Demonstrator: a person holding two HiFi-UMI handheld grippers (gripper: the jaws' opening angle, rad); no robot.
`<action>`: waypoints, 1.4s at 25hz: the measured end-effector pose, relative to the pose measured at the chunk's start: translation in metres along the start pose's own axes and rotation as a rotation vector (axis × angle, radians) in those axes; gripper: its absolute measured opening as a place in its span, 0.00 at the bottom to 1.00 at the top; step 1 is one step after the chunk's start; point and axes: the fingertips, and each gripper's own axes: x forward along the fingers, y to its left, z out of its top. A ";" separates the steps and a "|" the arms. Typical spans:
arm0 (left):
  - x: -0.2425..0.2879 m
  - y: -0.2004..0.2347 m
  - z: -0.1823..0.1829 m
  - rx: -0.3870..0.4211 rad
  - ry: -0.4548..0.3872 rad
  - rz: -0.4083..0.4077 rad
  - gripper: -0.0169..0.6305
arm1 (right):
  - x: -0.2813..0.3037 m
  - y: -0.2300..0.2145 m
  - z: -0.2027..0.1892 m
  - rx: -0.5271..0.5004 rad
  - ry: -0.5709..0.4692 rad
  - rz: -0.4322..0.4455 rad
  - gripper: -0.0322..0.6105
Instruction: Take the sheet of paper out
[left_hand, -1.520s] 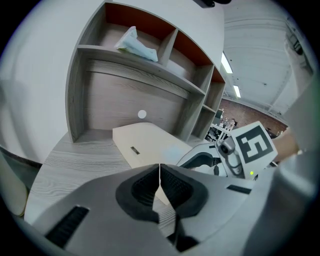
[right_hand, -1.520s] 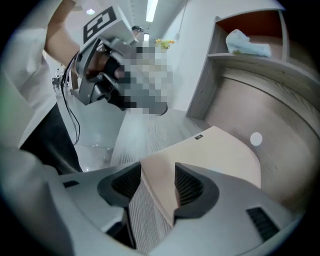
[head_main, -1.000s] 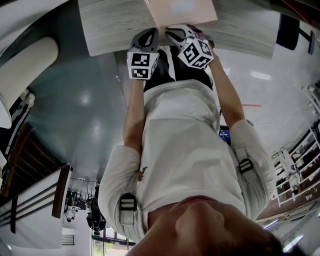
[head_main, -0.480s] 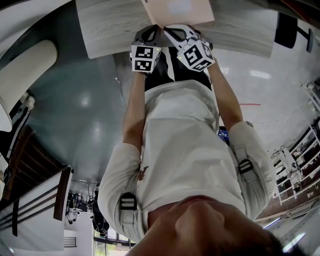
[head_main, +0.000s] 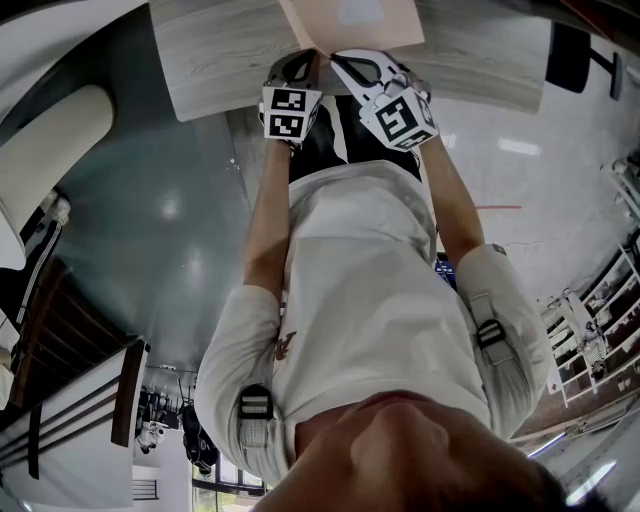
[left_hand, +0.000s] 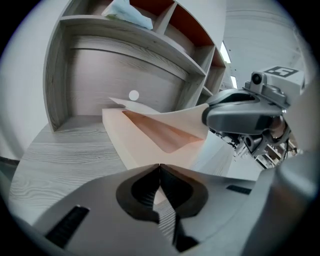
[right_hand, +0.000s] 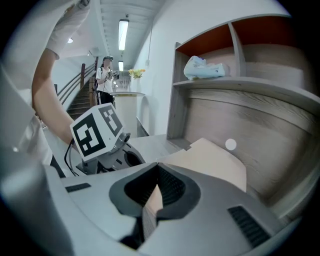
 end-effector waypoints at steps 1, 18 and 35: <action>0.000 0.000 -0.001 -0.004 -0.003 0.000 0.06 | -0.003 -0.001 0.001 0.001 -0.001 -0.007 0.08; -0.021 0.011 -0.011 0.007 0.014 0.026 0.06 | -0.089 -0.022 0.042 -0.030 -0.057 -0.265 0.08; -0.026 0.010 -0.019 0.027 0.039 0.013 0.06 | -0.193 -0.092 -0.001 0.227 -0.097 -0.685 0.08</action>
